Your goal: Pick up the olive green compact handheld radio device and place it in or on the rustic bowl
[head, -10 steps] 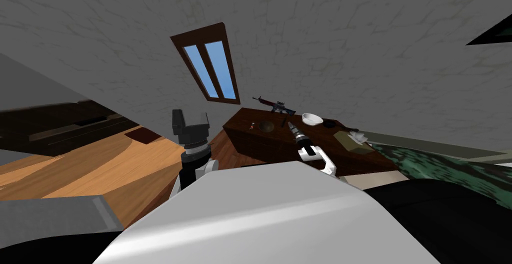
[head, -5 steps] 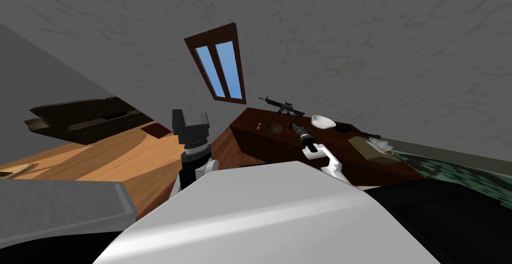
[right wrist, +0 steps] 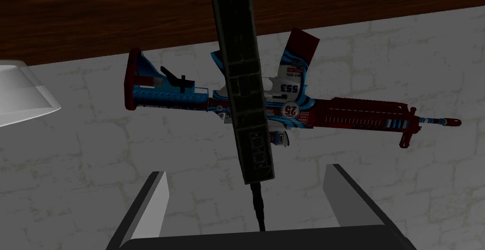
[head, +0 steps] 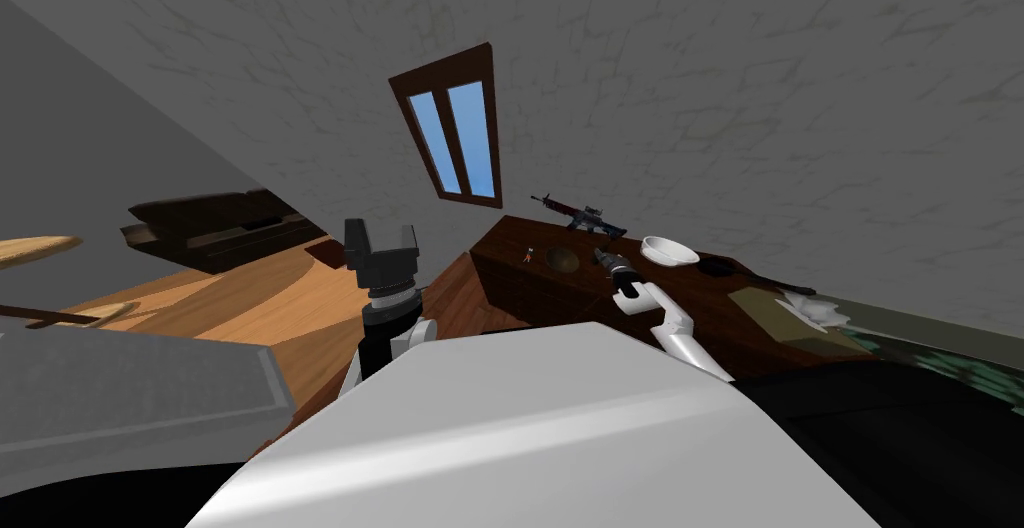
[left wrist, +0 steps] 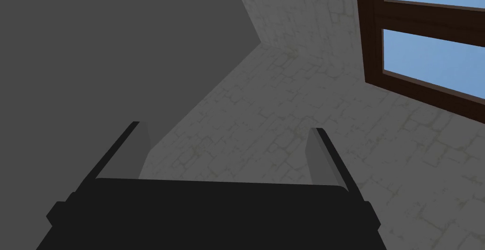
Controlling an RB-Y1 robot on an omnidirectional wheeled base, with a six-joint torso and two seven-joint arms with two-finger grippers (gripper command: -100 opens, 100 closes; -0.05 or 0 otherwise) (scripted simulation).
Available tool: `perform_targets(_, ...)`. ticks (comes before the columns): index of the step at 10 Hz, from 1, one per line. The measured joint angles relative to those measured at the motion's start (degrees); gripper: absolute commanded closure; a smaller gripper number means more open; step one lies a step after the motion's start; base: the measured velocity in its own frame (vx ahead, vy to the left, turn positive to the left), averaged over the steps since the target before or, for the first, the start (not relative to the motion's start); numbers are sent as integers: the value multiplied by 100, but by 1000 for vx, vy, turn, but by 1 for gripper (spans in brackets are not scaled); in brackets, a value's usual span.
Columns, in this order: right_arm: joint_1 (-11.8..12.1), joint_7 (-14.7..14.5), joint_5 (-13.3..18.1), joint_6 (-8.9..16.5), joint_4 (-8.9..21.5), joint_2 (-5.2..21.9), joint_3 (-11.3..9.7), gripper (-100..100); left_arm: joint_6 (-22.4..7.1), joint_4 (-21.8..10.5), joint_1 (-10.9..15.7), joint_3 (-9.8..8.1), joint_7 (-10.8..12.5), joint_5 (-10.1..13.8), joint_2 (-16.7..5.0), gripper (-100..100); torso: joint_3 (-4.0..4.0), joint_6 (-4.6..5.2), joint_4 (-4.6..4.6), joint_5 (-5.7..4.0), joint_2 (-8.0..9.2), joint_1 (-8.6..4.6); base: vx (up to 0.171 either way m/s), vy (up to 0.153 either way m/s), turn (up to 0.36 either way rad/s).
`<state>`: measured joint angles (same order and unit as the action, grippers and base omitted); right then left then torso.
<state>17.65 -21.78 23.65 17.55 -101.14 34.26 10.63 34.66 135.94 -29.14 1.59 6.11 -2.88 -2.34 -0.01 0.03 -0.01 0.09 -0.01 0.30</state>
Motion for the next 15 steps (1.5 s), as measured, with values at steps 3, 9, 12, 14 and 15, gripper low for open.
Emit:
perform_targets(3,-7,-163,196,316,187,311,113,-100,0,0,0,0,0,0,0,0,-1,1,0,-1,-1,-3,40,71,85)
perform_targets(9,-64,-172,257,325,482,424,260,100,0,0,-1,-1,0,0,-1,0,2,4,0,-9,4,-34,21,-1,61)
perform_targets(12,-66,-171,258,333,481,427,268,100,0,0,0,-1,0,0,-1,0,4,-3,-1,-12,9,-28,1,-2,-6)
perform_targets(14,-65,-172,259,333,482,428,268,0,0,0,0,-1,0,0,-1,0,4,-3,-1,-12,9,-28,0,0,0)
perform_targets(15,-65,-172,259,333,482,428,268,100,0,0,0,-1,0,0,-1,0,4,-4,-1,-12,9,-28,-26,12,-186)
